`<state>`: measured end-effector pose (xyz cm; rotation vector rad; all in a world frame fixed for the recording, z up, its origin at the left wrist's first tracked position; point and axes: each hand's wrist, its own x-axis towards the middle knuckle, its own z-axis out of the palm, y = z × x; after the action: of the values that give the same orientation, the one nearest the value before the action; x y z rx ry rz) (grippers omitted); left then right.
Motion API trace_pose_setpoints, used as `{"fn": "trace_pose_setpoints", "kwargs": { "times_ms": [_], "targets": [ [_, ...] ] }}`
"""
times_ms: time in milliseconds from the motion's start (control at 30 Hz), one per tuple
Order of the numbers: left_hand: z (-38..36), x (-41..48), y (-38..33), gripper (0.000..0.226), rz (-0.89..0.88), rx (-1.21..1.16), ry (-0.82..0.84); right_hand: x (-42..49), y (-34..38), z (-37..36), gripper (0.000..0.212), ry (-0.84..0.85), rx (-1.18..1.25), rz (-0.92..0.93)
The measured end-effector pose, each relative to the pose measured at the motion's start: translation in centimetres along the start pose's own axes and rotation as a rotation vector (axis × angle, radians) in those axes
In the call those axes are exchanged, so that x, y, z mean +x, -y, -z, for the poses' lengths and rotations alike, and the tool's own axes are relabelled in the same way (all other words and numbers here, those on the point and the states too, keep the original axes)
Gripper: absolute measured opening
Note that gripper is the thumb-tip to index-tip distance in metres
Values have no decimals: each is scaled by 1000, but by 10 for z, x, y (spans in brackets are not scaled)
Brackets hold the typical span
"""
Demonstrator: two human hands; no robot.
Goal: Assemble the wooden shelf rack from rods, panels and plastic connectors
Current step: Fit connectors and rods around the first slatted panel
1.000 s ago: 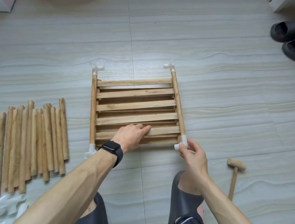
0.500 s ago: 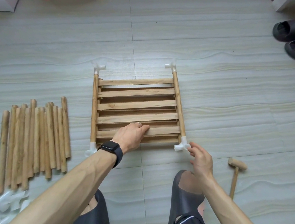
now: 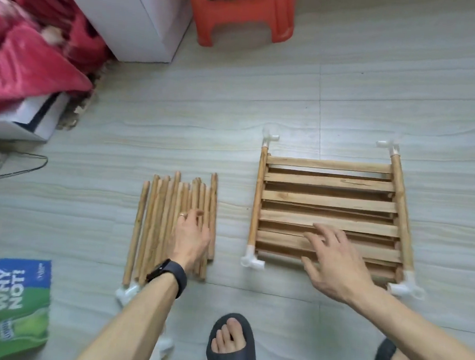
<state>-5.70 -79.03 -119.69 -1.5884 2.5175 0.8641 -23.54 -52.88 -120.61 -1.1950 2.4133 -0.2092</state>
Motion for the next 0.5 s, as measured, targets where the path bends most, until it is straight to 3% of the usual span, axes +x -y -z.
{"fn": "trace_pose_setpoints", "kwargs": {
  "times_ms": [100,267,400,500],
  "targets": [
    [2,3,43,45,247,7,-3,17,11,-16,69,141,-179,130],
    [15,19,87,54,450,72,-65,29,7,-32,83,264,-350,194],
    [16,28,116,49,456,158,12,27,-3,-35,87,268,-432,212],
    [17,37,125,40,493,90,-106,25,0,-36,99,293,-458,202]
  ]
}}
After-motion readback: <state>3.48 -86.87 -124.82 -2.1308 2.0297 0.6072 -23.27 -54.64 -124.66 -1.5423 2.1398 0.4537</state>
